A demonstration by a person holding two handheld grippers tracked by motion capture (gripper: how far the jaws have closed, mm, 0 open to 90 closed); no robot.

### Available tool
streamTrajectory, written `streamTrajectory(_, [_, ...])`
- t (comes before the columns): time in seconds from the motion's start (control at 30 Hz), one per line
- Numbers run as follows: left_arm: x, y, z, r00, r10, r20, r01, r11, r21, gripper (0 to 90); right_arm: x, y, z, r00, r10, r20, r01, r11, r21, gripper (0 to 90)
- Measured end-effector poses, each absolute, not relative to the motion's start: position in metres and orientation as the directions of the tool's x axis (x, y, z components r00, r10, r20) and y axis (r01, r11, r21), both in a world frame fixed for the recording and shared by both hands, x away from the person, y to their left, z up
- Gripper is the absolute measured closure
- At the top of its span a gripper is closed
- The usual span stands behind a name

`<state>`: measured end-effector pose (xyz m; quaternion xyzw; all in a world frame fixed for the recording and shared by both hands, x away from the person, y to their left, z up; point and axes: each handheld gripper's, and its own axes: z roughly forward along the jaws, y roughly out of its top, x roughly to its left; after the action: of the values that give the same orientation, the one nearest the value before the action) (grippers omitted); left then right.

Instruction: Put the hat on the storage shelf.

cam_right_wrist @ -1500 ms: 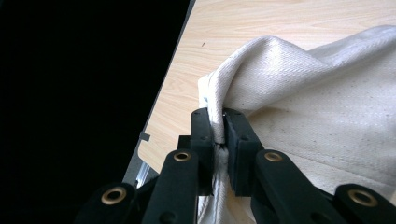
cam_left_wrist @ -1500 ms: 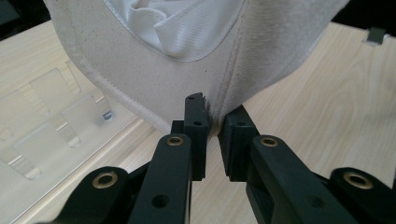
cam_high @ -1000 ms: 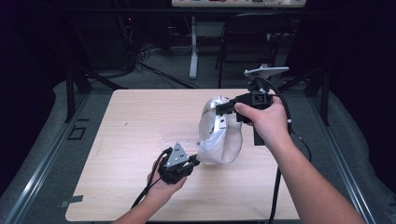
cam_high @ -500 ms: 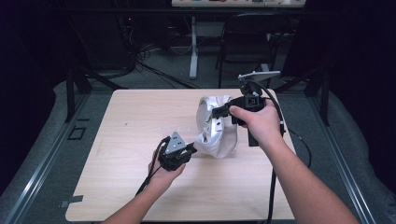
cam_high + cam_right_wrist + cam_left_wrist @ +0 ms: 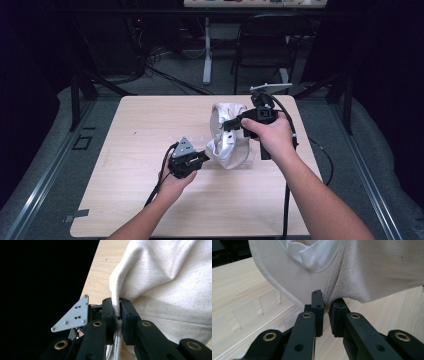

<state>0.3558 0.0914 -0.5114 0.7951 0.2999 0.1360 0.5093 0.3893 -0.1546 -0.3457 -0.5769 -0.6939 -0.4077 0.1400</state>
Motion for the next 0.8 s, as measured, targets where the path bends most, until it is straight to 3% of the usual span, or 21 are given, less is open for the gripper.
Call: streamTrajectory(0.8, [0.361, 0.093, -0.535, 0.719, 0.680, -0.145, 0.491, -0.349, 0.798, 85.1, 0.398, -0.144, -0.371, -0.278, 0.716, 0.641, 0.921, 0.008, 0.390, 82.8])
